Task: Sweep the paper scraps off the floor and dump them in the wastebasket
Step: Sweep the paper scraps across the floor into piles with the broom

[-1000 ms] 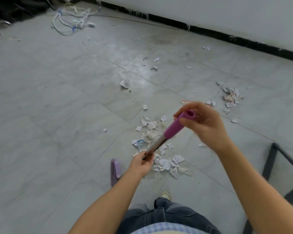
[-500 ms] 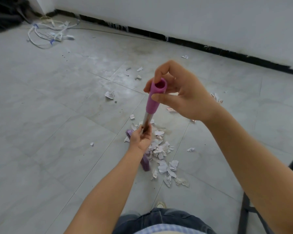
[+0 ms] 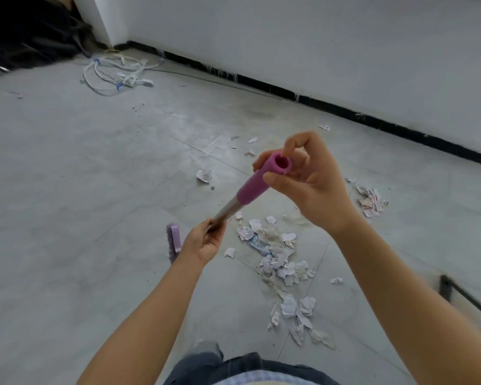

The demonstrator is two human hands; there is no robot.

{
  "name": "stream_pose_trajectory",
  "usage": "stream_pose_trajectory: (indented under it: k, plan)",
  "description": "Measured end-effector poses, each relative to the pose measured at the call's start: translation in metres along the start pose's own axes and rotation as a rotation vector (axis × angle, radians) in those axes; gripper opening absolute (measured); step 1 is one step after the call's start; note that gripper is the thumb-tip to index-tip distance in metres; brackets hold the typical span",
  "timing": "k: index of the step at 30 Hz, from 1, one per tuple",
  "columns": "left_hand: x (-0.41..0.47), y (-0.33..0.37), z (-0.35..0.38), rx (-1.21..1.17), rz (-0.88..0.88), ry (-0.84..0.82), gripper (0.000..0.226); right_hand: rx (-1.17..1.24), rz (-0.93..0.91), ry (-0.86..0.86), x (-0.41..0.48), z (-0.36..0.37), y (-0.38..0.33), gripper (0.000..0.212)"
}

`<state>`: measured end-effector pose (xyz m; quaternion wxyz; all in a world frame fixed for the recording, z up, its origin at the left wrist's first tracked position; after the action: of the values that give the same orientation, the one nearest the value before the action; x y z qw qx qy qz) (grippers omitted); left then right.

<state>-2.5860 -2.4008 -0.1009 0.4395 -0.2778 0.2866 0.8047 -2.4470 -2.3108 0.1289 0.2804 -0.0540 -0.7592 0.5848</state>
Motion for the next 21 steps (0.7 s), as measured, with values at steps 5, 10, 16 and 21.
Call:
stream_pose_trajectory:
  k: [5,10,16,21]
  plan:
    - [0.026,0.078,-0.052,0.111,0.013,0.148,0.023,0.105,0.138,0.130,0.015,0.057,0.049,0.034]
    - [0.045,0.131,-0.091,0.152,-0.015,0.264,0.022,0.208,0.347,0.263,0.022,0.109,0.096,0.037]
    - [0.075,0.157,-0.123,0.204,-0.099,0.387,0.022,0.151,0.575,0.287,0.030,0.151,0.143,0.035]
    - [0.101,0.159,-0.098,0.266,-0.172,0.415,0.023,0.118,0.619,0.311,0.065,0.128,0.170,0.032]
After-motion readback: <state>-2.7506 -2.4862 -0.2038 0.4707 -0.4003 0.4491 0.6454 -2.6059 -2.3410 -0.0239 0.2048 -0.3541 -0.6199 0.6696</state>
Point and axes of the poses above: each hand's wrist, its own x-axis towards the middle knuckle, its own z-axis out of the palm, y = z × x, the point moved 5 cm from there along x, towards the middle knuckle, and after that the axes turned 7 degrees about -x, right-handed, at the moved point
